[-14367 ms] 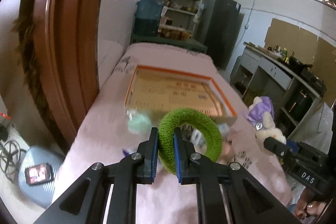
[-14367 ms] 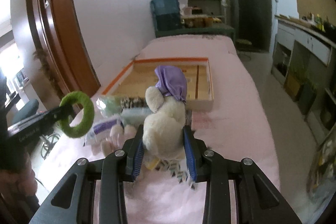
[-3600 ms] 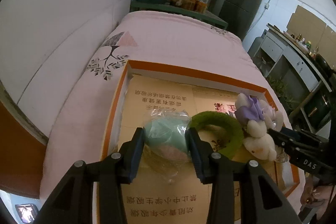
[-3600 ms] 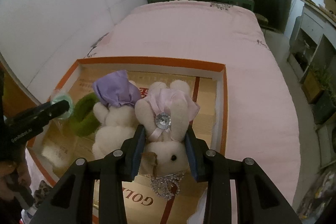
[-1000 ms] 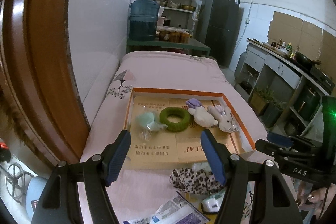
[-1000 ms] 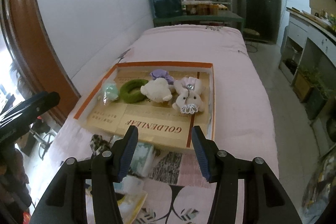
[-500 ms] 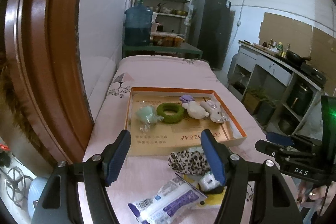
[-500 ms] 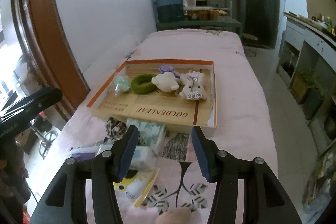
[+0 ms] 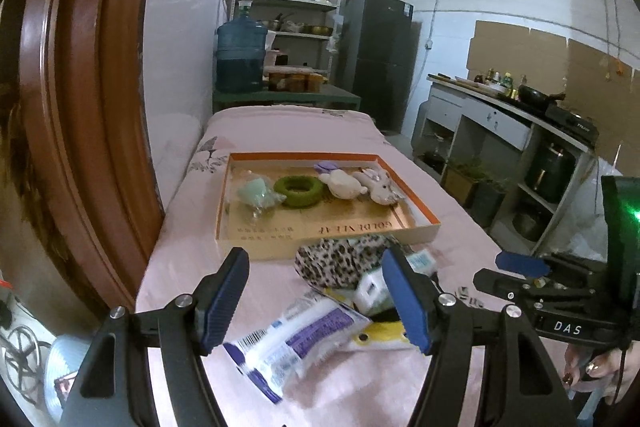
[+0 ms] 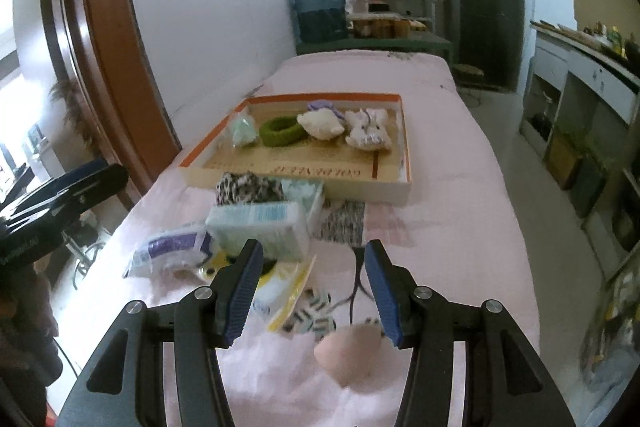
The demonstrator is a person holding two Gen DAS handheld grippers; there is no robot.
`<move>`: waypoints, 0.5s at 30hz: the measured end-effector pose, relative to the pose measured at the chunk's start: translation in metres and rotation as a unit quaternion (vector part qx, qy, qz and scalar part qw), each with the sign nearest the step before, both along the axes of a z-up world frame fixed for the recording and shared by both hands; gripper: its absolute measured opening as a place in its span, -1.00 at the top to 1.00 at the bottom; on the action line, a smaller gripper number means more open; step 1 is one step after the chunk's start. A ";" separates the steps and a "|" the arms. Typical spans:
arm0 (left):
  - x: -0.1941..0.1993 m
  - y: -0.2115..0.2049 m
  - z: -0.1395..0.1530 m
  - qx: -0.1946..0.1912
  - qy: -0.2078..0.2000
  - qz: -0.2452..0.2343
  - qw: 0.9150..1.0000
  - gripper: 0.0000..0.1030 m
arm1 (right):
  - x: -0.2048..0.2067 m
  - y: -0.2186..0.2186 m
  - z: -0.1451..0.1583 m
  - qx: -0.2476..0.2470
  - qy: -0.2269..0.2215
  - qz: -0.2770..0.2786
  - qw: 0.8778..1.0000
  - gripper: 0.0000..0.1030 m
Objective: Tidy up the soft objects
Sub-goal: 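Withdraw both grippers from the tray back toward the remaining items, then grasp the purple-label white packet with the left gripper while the right gripper grasps the peach sponge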
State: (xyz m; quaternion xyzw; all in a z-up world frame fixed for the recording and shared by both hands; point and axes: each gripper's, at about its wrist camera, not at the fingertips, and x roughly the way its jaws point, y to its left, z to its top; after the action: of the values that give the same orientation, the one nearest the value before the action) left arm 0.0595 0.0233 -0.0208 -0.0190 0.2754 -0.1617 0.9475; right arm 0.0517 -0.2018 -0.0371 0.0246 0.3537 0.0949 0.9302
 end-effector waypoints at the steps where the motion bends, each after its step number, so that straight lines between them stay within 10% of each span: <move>1: -0.003 0.000 -0.002 -0.005 0.001 -0.002 1.000 -0.33 | -0.003 -0.001 -0.002 0.002 0.002 -0.002 1.000 -0.06; 15: -0.036 0.007 -0.032 -0.039 0.000 -0.013 0.999 -0.33 | -0.050 -0.014 -0.033 0.034 0.023 -0.047 0.998 -0.29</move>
State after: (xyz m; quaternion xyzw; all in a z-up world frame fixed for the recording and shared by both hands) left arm 0.0235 0.0299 -0.0524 -0.0520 0.2694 -0.1847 0.9437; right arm 0.0014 -0.2153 -0.0705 0.0751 0.3703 0.0621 0.9238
